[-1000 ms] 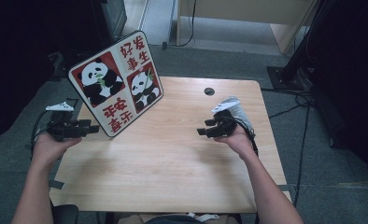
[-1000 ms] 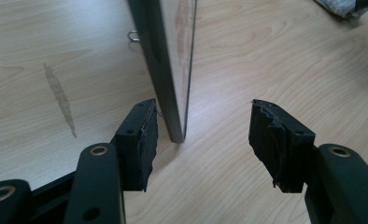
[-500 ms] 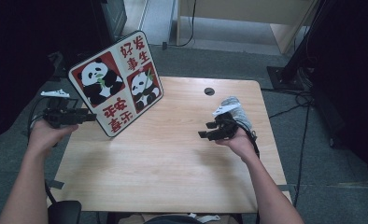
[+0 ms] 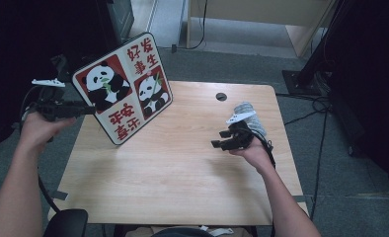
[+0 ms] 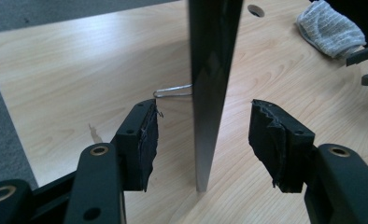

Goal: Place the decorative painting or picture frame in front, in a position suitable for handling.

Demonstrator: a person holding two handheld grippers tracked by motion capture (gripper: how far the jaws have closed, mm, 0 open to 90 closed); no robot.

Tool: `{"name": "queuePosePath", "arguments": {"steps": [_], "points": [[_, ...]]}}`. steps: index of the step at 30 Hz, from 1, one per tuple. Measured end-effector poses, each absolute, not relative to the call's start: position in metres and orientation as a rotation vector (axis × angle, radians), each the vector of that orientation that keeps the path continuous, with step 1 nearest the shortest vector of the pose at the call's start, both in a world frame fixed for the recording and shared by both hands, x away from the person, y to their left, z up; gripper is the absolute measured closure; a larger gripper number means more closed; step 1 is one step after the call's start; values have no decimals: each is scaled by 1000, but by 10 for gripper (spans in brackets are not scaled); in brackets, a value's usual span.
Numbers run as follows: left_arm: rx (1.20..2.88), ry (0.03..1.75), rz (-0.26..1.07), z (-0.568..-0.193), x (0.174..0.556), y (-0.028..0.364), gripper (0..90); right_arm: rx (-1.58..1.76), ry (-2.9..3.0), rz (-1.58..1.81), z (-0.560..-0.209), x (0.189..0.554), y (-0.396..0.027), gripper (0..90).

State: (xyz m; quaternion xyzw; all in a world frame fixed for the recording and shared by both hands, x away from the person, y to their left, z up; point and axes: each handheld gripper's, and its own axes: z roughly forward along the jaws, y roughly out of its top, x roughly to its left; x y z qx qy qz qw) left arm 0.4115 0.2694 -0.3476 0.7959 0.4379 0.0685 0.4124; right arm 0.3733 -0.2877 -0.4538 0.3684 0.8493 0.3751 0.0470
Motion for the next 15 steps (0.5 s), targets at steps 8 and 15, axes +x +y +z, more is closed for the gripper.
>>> {"name": "queuePosePath", "arguments": {"steps": [8, 15], "points": [[2035, 1079, 183, -319, 428, 263, 430, 1123, 2594, 1145, -454, 373, -288, 401], [2073, 1069, 182, -295, 444, 258, 429, 1124, 2599, 1149, -454, 373, -288, 400]]}}
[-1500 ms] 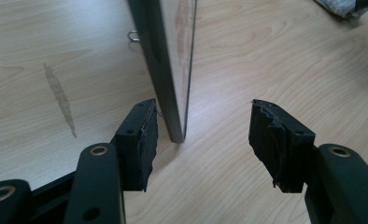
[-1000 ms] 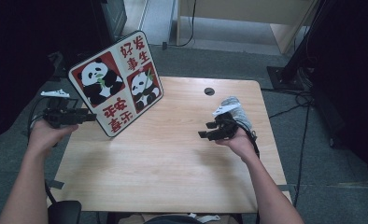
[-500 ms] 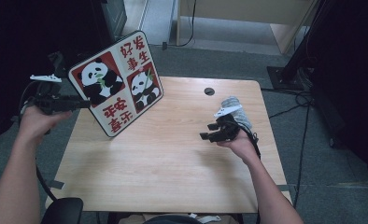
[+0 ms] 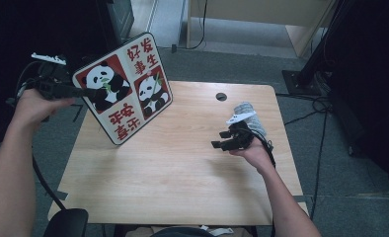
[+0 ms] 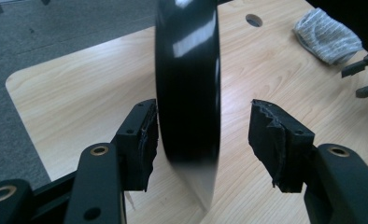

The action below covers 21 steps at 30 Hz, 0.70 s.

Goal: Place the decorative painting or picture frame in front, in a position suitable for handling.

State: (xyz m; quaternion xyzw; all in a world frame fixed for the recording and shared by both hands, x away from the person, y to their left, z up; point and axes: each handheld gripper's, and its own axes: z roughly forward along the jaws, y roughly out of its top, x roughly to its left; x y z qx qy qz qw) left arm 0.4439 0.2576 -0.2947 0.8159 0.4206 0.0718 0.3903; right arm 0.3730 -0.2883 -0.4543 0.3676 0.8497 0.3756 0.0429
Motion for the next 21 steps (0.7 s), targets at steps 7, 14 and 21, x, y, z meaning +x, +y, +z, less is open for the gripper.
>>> {"name": "queuePosePath", "arguments": {"steps": [7, 14, 21], "points": [[2102, 1042, 151, -282, 463, 245, 435, 1125, 2599, 1156, -454, 373, -290, 400], [2153, 1021, 147, -270, 479, 232, 458, 1127, 2591, 1167, -452, 372, -292, 399], [2176, 997, 127, -261, 493, 220, 469, 1130, 2588, 1169, -452, 371, -293, 398]]}}
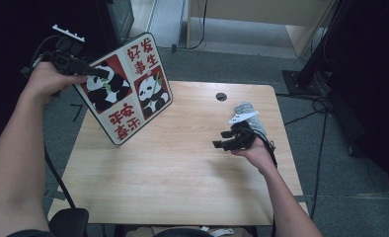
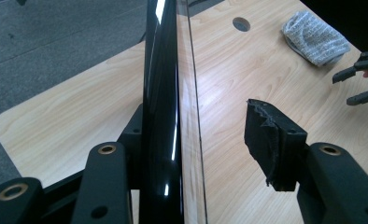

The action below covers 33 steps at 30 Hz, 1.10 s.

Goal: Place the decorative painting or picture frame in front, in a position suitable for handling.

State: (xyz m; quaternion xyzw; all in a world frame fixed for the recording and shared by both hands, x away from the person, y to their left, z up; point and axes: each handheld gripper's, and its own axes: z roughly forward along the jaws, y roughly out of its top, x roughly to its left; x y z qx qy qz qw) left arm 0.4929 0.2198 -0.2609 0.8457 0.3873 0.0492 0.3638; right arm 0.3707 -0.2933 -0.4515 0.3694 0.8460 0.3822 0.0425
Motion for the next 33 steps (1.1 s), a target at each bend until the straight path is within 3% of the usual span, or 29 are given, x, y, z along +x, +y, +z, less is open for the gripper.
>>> {"name": "queuePosePath", "arguments": {"steps": [12, 18, 22, 33], "points": [[2270, 1029, 73, -249, 528, 207, 542, 1155, 2572, 1171, -452, 369, -301, 395], [2277, 1075, -12, -249, 537, 206, 663, 1179, 2557, 1178, -452, 363, -308, 405], [2293, 1133, -51, -250, 540, 205, 795, 1185, 2543, 1183, -452, 362, -312, 406], [2338, 1258, -121, -240, 537, 197, 813, 1227, 2536, 1175, -454, 357, -319, 411]]}}
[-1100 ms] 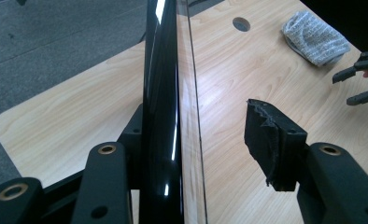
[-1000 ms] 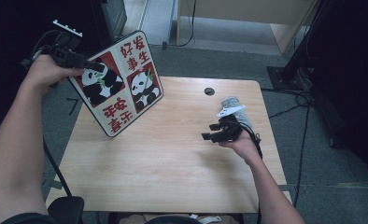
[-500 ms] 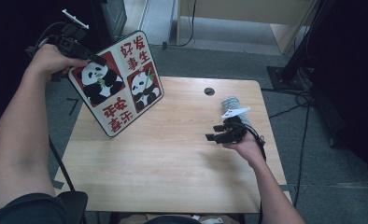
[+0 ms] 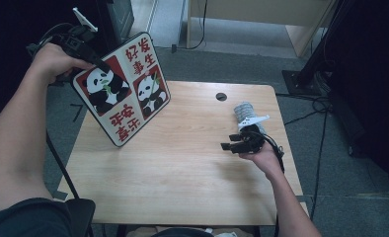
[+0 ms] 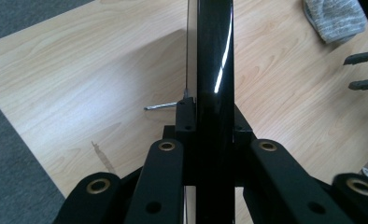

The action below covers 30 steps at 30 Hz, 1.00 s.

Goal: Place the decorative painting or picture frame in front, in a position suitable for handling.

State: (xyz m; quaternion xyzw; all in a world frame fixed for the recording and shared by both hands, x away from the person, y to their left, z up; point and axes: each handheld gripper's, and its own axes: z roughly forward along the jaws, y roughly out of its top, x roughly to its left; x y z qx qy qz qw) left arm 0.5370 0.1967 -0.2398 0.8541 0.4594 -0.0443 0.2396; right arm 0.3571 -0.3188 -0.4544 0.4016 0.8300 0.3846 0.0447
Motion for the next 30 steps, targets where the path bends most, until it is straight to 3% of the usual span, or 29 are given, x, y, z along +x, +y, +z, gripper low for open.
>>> {"name": "queuePosePath", "arguments": {"steps": [8, 16, 21, 30], "points": [[2301, 1311, -97, -230, 537, 184, 815, 1214, 2533, 1209, -453, 358, -318, 417], [2321, 1344, 9, -210, 536, 163, 815, 1243, 2510, 1234, -454, 359, -326, 419], [2351, 1305, 79, -191, 526, 156, 814, 1261, 2505, 1225, -455, 355, -333, 422], [2315, 1197, 86, -172, 503, 140, 813, 1296, 2480, 1222, -455, 359, -338, 423]]}}
